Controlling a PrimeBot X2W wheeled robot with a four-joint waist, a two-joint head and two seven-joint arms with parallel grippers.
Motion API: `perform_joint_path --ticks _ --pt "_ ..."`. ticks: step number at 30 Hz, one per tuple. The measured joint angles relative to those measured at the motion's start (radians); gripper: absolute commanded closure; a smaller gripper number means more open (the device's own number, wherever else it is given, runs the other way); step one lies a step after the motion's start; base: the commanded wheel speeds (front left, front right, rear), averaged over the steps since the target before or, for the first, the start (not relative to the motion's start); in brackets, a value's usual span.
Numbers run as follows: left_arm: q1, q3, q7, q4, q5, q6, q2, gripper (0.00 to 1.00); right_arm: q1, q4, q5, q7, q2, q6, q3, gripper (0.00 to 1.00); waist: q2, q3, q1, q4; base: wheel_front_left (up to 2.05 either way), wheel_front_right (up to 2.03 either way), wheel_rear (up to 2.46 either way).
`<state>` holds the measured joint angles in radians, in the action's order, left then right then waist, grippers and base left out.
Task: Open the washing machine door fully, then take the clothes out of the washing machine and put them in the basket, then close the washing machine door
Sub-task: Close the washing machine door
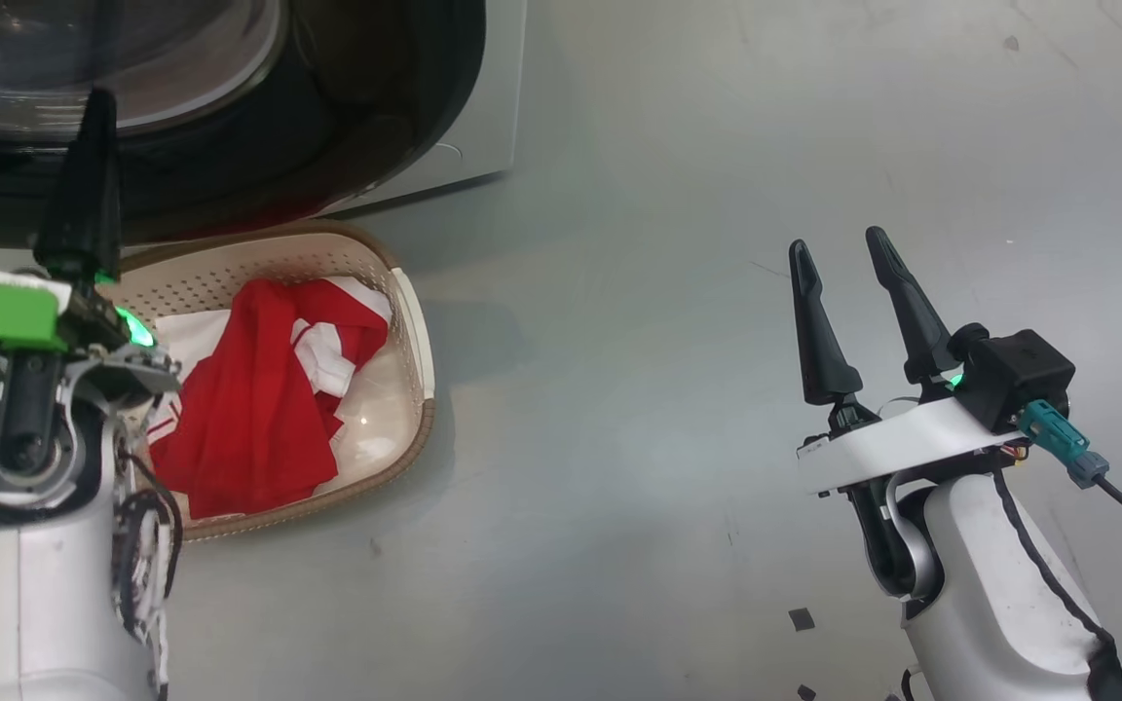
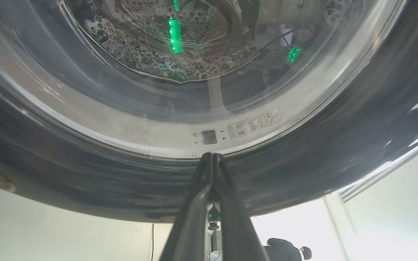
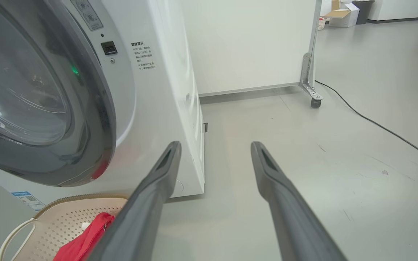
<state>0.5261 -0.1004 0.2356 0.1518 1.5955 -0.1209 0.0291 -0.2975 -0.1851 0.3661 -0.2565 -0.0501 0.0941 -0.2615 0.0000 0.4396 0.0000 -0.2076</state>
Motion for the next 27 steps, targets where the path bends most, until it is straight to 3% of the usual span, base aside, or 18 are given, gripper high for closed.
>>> perform_joint_path --ticks 9,11,12,16,17,18,27 --pt "-0.174 0.04 -0.053 -0.063 0.061 0.0 -0.001 1.0 0.034 -0.014 -0.038 0.0 0.0 0.0 0.012 0.0 0.0 -0.065 0.0 0.058 0.0 0.0 0.0" --pt "-0.206 0.059 -0.064 -0.076 0.075 0.0 -0.001 0.95 0.044 -0.015 -0.045 0.0 0.0 0.0 0.011 0.0 0.0 -0.081 0.0 0.07 0.0 0.0 0.0" --pt "-0.221 0.067 -0.072 -0.083 0.082 0.0 0.0 0.9 0.047 -0.017 -0.047 0.0 0.0 0.0 0.011 0.0 0.0 -0.089 0.0 0.076 0.0 0.0 0.0" --pt "-0.273 0.095 -0.098 -0.114 0.115 0.0 0.0 0.43 0.067 -0.019 -0.052 0.0 0.0 0.0 0.011 0.0 0.0 -0.12 0.0 0.099 0.0 0.0 0.0" --pt "-0.284 0.105 -0.107 -0.123 0.12 0.0 0.001 0.11 0.072 -0.019 -0.052 0.0 0.0 0.0 0.011 0.0 0.0 -0.127 0.0 0.105 0.0 0.0 0.0" --pt "-0.295 0.114 -0.112 -0.129 0.121 0.0 0.0 0.0 0.078 -0.019 -0.052 0.0 0.0 0.0 0.011 0.0 0.0 -0.134 0.0 0.111 0.0 0.0 0.0" --pt "-0.37 0.137 -0.205 -0.175 0.117 0.0 0.001 0.0 0.121 -0.024 -0.053 0.0 0.0 0.0 0.009 0.0 0.0 -0.189 0.0 0.153 0.0 0.0 0.0"
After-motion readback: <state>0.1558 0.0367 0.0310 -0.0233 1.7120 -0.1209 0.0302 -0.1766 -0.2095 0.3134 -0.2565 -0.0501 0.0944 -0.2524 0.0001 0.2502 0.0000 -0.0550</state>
